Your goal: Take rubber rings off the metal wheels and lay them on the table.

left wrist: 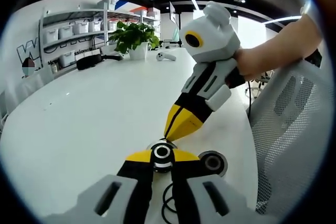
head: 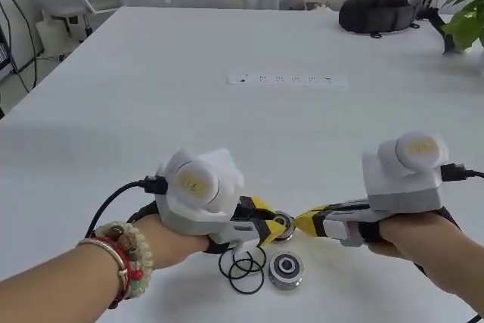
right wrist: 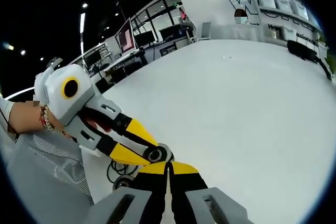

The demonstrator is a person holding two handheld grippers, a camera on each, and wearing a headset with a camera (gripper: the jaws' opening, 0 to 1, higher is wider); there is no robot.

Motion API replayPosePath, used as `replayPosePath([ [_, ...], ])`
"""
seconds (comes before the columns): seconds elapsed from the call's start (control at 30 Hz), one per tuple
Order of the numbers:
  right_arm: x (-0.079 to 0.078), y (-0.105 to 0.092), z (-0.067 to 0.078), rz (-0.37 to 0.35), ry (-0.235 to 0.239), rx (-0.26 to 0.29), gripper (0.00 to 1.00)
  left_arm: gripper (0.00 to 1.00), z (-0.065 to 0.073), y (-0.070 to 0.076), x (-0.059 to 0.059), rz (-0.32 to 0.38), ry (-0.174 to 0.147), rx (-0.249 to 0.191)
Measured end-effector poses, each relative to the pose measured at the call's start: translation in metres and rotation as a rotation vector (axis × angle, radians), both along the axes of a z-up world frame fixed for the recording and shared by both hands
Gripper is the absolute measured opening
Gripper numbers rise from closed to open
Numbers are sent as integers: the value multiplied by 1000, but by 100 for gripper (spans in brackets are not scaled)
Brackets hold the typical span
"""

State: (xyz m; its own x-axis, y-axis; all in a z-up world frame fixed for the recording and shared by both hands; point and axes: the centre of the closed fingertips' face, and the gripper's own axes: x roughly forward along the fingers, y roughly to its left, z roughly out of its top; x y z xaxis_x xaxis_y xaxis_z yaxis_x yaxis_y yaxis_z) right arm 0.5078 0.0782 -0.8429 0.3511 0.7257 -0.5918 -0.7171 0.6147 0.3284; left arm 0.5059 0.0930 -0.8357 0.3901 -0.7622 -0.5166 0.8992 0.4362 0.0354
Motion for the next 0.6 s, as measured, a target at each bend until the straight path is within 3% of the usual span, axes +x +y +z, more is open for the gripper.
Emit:
replayPosePath([
  [0.1,-2,2,2,-7,12,3,0,7,0,0,0,-1,-4,-1],
  [0.37,-1,7,7,-22,25,30,0,7,1,4,0,-5,23,-24],
  [0.6,-1,8,7,-23,30,24,0,7,1,2,0,-20,1,-6],
])
